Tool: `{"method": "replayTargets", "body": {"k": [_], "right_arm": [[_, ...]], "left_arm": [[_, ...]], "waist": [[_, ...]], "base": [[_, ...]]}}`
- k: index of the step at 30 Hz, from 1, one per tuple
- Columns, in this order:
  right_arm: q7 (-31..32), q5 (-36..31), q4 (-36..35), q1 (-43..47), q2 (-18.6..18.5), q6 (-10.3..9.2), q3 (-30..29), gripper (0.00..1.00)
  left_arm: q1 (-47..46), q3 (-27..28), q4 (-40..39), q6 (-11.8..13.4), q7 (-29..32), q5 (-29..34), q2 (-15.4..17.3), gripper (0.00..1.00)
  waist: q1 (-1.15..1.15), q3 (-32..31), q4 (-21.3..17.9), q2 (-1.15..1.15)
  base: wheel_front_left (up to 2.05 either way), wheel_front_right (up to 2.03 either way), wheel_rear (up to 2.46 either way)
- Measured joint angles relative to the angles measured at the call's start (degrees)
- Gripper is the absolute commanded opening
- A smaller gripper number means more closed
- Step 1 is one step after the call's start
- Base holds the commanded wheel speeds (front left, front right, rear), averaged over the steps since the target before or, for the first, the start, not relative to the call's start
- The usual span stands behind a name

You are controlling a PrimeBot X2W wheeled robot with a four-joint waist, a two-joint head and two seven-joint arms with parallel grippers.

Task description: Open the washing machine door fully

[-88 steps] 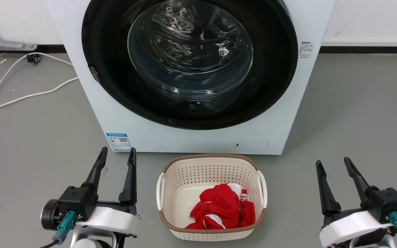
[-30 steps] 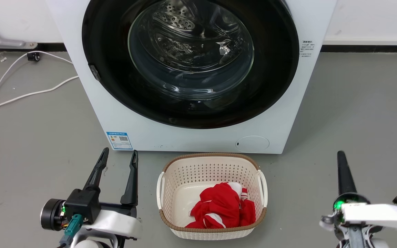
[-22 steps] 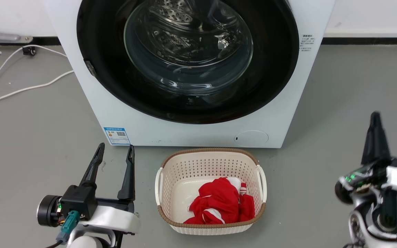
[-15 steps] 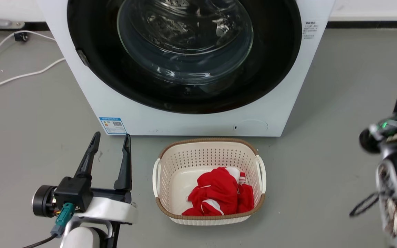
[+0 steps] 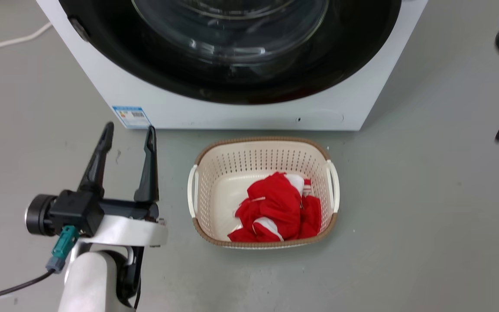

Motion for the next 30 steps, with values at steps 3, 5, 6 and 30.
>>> {"method": "replayTargets", "body": {"k": [3,5,6,30], "right_arm": [[5.5,-1.1,6.3,-7.4,-0.7,0.00,5.3,0.00],[8.7,-2.2,10.2,-11.6,-0.7,0.00,8.3,0.00],[10.2,-2.8,12.1,-13.6,-0.6,0.00,9.7,0.00],[20.9,-9.7,30.9,-32.1,7.9,0.00,20.8,0.00]], "left_arm": [[-1.6,0.0,-0.4,-0.1,0.0,-0.1,0.1,1.00],[-2.4,0.0,-0.6,-0.1,0.0,-0.1,0.1,1.00],[-2.9,-0.1,-0.7,-0.1,0.0,-0.1,0.1,1.00],[-6.7,-0.2,-2.1,-0.2,0.0,-0.6,1.0,1.00]], "waist": [[0.00,2.1,0.1,0.00],[0.00,3.5,0.2,0.00],[0.00,4.1,0.2,0.00],[0.00,12.5,1.2,0.00]], "base": [[0.00,0.00,0.00],[0.00,0.00,0.00],[0.00,0.00,0.00],[0.00,0.00,0.00]]}}
